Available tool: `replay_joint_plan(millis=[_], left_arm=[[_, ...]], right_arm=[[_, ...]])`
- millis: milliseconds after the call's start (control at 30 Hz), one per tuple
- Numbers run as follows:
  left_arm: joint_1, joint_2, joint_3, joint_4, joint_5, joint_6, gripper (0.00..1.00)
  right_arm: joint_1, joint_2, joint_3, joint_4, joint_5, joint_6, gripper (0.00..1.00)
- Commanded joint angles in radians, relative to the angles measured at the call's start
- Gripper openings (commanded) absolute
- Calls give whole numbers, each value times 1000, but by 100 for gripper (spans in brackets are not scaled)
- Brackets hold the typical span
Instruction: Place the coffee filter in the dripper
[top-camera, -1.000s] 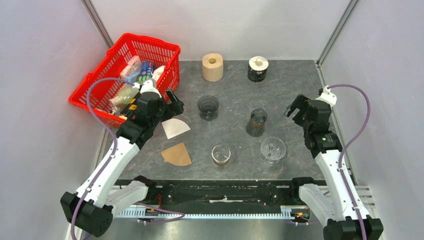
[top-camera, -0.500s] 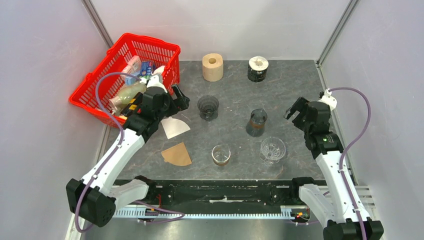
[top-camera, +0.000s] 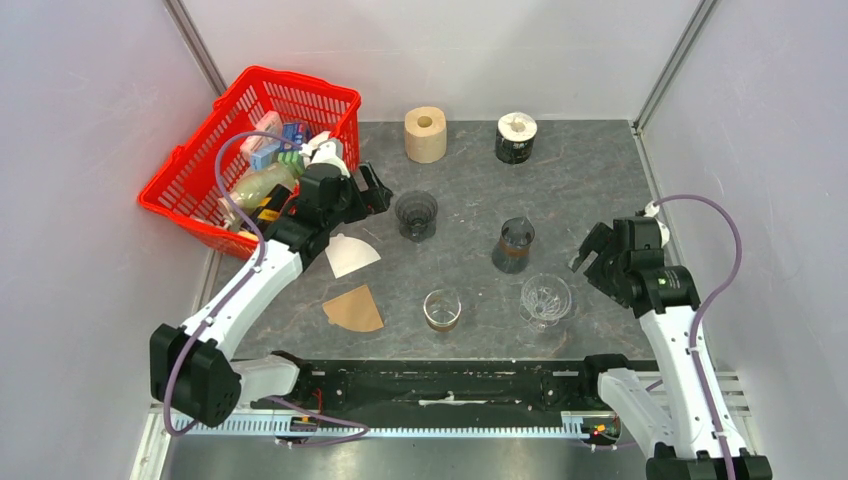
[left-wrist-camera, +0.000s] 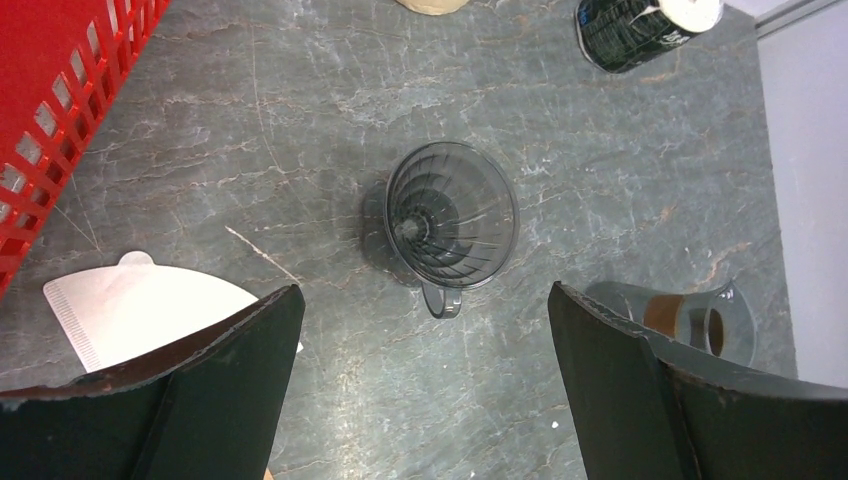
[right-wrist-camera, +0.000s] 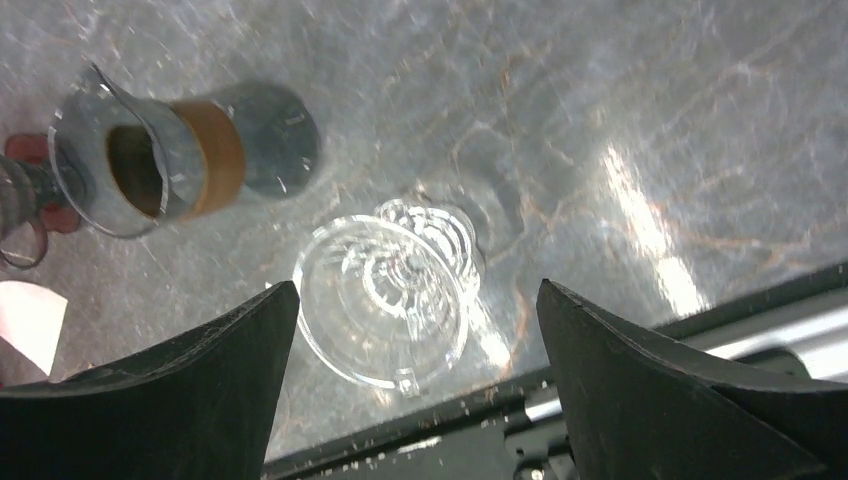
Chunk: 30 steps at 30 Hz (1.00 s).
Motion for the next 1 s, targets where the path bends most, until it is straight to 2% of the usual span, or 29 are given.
replay_joint_plan(millis=[0, 200, 333, 533, 767, 900, 967], left_arm=[[-4, 13, -9, 71, 38, 67, 99], [-4, 36, -13, 78, 65, 88, 99], [-5, 41, -13, 78, 71, 90, 99], [-5, 41, -11, 72, 70, 95, 99], [-5, 49, -5, 61, 66, 103, 99], [-4, 48, -8, 61, 66, 107, 99], [-5, 48, -8, 60, 67, 106, 99]], right_arm=[[3, -54, -2, -142, -62, 84, 97], [3, -85, -75, -158, -121, 123, 96], [4, -91, -143, -103, -171, 135, 94], [3, -59, -200, -45, -198, 102, 82], [4, -16, -278, 82, -239, 100, 59], [3, 22, -285, 97, -237, 83, 53], [3, 30, -291, 106, -235, 82, 47]])
